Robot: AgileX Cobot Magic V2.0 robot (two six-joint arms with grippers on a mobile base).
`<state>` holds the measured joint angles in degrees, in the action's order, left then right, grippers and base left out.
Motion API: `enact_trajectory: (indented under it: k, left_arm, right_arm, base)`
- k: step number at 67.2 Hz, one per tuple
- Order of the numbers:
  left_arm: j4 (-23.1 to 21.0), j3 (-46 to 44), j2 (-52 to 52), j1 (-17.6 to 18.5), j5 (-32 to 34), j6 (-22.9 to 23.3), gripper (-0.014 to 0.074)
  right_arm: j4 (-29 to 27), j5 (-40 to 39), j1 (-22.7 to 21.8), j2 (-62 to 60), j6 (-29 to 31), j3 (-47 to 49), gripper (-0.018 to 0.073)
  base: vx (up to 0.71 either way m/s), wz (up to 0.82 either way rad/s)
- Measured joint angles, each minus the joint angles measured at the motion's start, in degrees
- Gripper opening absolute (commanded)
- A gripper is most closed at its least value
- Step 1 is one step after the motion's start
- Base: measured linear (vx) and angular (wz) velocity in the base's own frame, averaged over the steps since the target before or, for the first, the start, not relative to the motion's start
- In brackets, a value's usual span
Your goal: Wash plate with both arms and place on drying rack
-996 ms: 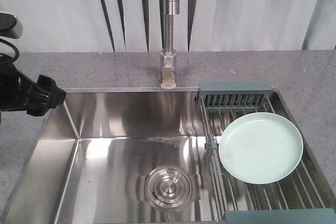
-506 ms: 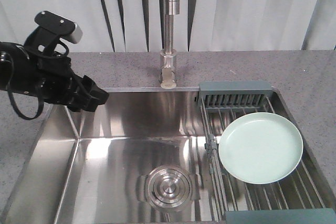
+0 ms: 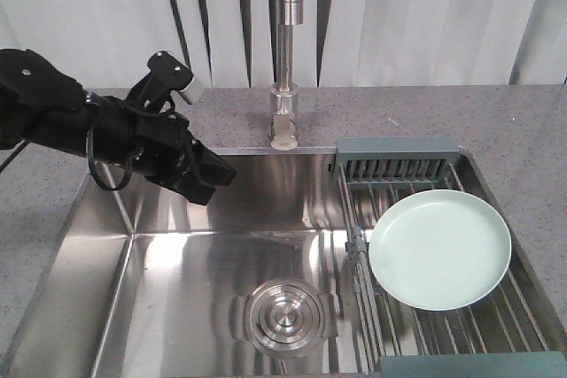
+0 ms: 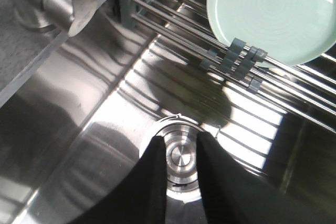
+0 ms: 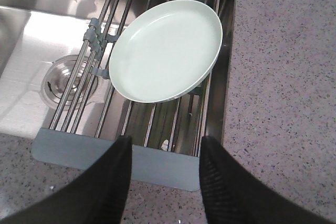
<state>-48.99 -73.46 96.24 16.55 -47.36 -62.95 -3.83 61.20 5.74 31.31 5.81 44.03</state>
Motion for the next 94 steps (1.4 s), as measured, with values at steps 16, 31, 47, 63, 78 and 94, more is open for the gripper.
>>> enact_trajectory:
  k: [16,31,47,63,78,94]
  left_arm:
    - [-10.2,-4.7,7.6,0.0,-3.3,-17.2,0.0127]
    - [-19.1,-5.8,13.0,0.0,-3.2,-29.3,-0.0009]
    - [-23.7,-10.4,17.7,0.0,-3.1,-35.3,-0.0008]
    - [-26.8,-16.3,22.9,-0.7,-3.6,-38.4,-0.0008]
    - [-29.0,-21.2,25.0,-1.4,-3.0,-40.3,-0.0008]
    - [-29.0,-25.0,25.0,-1.5,0.5,-40.8,-0.0008]
  right_arm:
    - [0.0,0.0,0.0,0.0,0.0,0.0,0.0302]
    - [0.0,0.0,0.0,0.0,0.0,0.0,0.0302]
    - [0.0,0.0,0.0,0.0,0.0,0.0,0.0302]
    - [0.0,0.0,0.0,0.0,0.0,0.0,0.0302]
    - [0.0,0.0,0.0,0.0,0.0,0.0,0.0302]
    - [0.0,0.0,0.0,0.0,0.0,0.0,0.0302]
  base:
    - [0.00,0.00]
    - [0.00,0.00]
    - [0.00,0.00]
    - [0.00,0.00]
    - [0.00,0.00]
    - [0.00,0.00]
